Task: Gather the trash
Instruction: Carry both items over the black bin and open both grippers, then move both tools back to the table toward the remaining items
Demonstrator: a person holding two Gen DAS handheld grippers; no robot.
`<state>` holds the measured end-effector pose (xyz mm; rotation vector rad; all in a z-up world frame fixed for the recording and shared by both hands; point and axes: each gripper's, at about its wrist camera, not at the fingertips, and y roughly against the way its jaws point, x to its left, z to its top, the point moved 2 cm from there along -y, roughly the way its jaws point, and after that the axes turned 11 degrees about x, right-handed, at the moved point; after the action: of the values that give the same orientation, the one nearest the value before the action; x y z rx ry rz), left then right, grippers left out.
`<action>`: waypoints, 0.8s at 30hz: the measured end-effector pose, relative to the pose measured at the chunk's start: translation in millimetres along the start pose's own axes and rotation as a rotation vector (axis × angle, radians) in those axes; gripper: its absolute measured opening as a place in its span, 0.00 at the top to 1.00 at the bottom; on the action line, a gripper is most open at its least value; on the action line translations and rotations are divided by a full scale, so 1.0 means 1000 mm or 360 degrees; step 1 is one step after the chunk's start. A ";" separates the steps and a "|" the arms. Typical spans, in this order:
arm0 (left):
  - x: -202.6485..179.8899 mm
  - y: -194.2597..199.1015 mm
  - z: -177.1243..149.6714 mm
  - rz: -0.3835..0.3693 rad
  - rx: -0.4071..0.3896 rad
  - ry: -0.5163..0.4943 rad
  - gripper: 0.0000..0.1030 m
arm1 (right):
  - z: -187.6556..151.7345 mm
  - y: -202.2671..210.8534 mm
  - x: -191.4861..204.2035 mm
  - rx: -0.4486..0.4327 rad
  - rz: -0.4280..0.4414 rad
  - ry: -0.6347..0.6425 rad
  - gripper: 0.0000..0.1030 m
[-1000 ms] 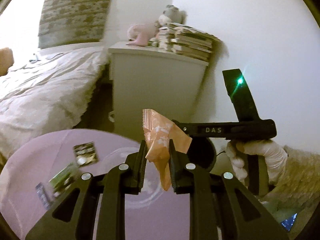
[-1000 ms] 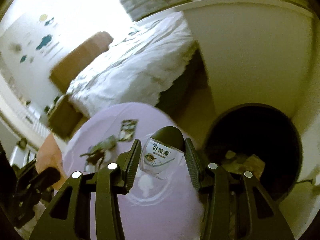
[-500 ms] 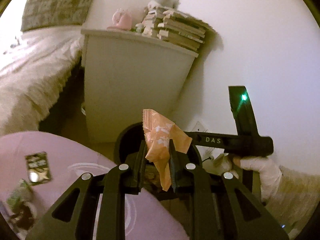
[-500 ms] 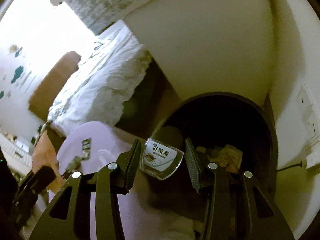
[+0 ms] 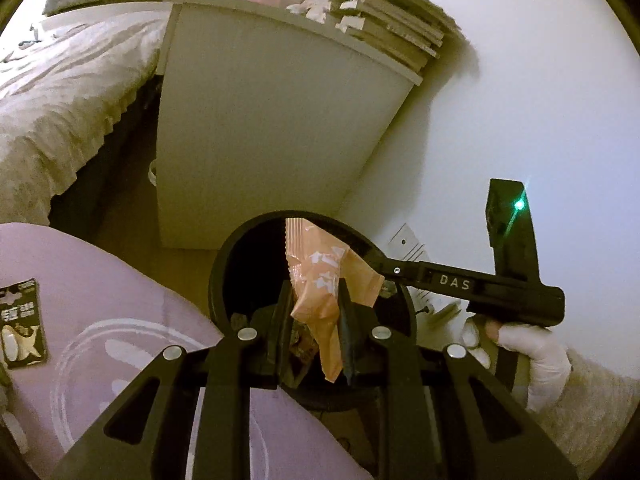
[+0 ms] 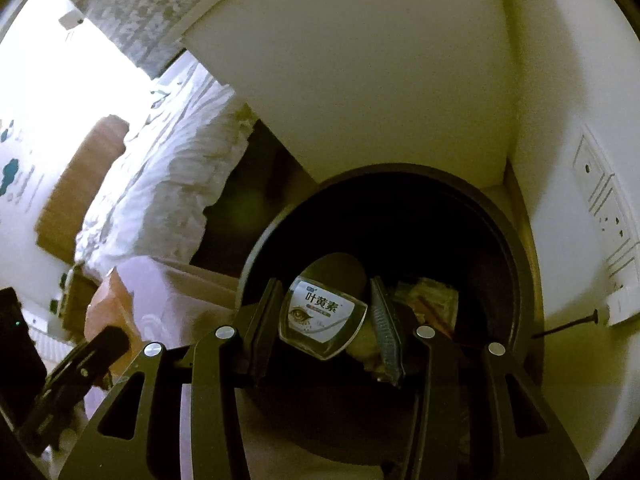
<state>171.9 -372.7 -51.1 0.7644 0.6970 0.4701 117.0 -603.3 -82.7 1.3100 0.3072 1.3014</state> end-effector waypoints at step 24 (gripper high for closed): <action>0.001 0.042 -0.017 0.0118 -0.0082 0.0047 0.32 | -0.013 0.002 0.035 0.0044 0.0067 0.0101 0.50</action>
<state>154.3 -337.7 -28.2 0.7376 0.6831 0.5656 117.5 -568.5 -68.6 1.3063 0.3450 1.3807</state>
